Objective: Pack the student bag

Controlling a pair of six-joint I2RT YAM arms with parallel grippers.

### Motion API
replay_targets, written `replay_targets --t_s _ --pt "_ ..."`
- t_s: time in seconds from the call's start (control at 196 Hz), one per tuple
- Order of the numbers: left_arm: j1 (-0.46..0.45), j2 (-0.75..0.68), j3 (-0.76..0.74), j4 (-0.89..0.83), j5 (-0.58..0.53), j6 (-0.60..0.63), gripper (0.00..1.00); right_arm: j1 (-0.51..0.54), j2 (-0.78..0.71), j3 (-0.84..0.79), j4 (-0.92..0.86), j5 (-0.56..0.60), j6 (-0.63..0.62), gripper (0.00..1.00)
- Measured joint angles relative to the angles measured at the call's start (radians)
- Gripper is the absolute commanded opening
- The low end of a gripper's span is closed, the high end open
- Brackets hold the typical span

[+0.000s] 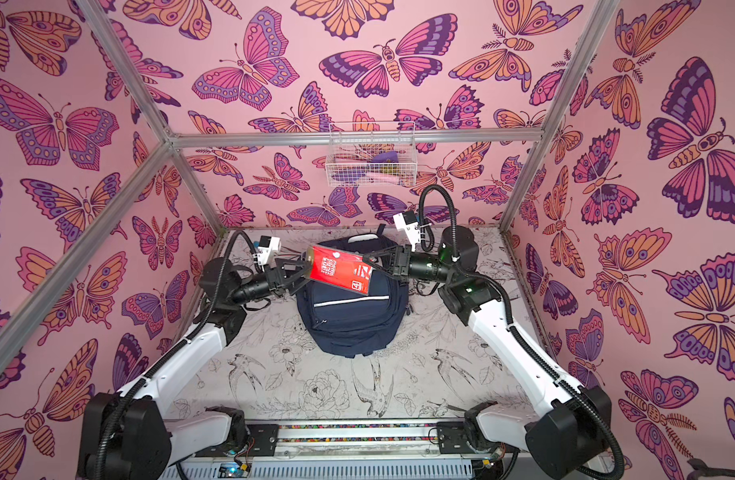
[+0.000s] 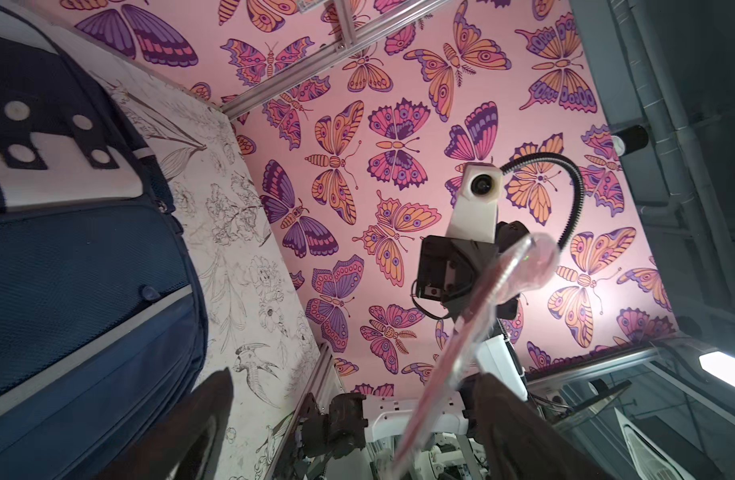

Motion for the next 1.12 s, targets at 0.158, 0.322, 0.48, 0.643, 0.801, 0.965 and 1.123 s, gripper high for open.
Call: replay_targets --t_s 0.158,0.322,0.48,0.643,0.801,0.965,1.123 --pt "-0.014 -0.005 -0.017 0.142 0.023 -0.089 0.62 0.000 -0.002 -0.025 0.048 -0.007 0.045 0.00" --pt "-0.034 0.013 -0.047 0.304 0.042 -0.211 0.34 0.000 -0.002 -0.032 0.080 -0.021 0.076 0.00" --pt "-0.053 0.039 -0.048 0.412 0.047 -0.280 0.07 0.000 0.002 -0.050 0.106 -0.026 0.096 0.00" --pt "-0.053 0.034 -0.049 0.473 0.043 -0.303 0.00 -0.018 0.018 -0.070 0.090 -0.018 0.094 0.00" --pt "-0.062 0.033 -0.073 0.488 0.012 -0.302 0.00 -0.014 0.025 -0.070 0.079 -0.016 0.090 0.58" --pt "-0.079 0.018 -0.151 0.491 -0.089 -0.299 0.00 -0.005 0.025 -0.070 0.065 0.012 0.075 0.67" --pt "-0.087 0.000 -0.185 0.502 -0.193 -0.298 0.00 0.017 0.026 -0.096 0.081 0.040 0.079 0.58"
